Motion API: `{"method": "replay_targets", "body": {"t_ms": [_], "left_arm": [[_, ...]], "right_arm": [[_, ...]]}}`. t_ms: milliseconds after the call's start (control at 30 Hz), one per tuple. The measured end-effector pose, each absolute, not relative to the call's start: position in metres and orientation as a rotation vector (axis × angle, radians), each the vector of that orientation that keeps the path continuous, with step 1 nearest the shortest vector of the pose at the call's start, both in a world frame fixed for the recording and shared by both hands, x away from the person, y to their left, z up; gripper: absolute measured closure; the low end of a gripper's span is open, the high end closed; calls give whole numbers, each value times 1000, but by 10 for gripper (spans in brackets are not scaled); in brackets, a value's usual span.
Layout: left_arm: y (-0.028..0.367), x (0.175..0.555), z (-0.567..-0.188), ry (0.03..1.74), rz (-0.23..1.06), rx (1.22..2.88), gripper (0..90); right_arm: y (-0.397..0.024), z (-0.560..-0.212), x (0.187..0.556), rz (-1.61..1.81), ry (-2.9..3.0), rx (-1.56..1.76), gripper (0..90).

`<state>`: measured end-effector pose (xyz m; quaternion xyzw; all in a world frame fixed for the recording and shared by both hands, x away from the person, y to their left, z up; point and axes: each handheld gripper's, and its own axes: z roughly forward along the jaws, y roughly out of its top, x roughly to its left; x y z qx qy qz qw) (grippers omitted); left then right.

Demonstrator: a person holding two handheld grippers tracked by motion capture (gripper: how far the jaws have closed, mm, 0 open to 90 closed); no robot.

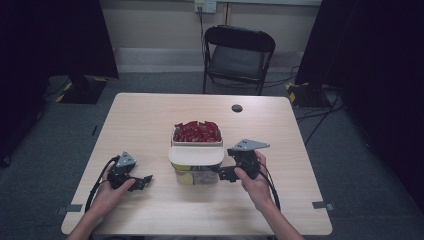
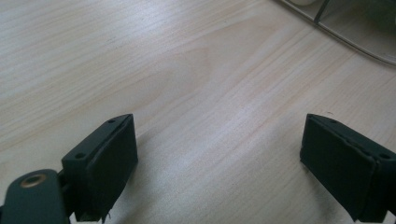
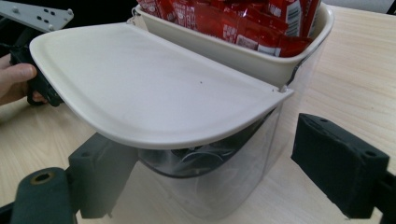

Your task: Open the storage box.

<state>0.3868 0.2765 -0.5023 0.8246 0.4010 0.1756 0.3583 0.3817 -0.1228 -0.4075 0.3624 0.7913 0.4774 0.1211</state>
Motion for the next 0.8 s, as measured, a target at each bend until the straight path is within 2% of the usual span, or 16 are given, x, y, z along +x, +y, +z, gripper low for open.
{"method": "replay_targets", "body": {"t_ms": [800], "left_arm": [[277,386,-502,1038,453,2128,106]], "right_arm": [[-124,-398,399,1441,2261,1093,138]]}}
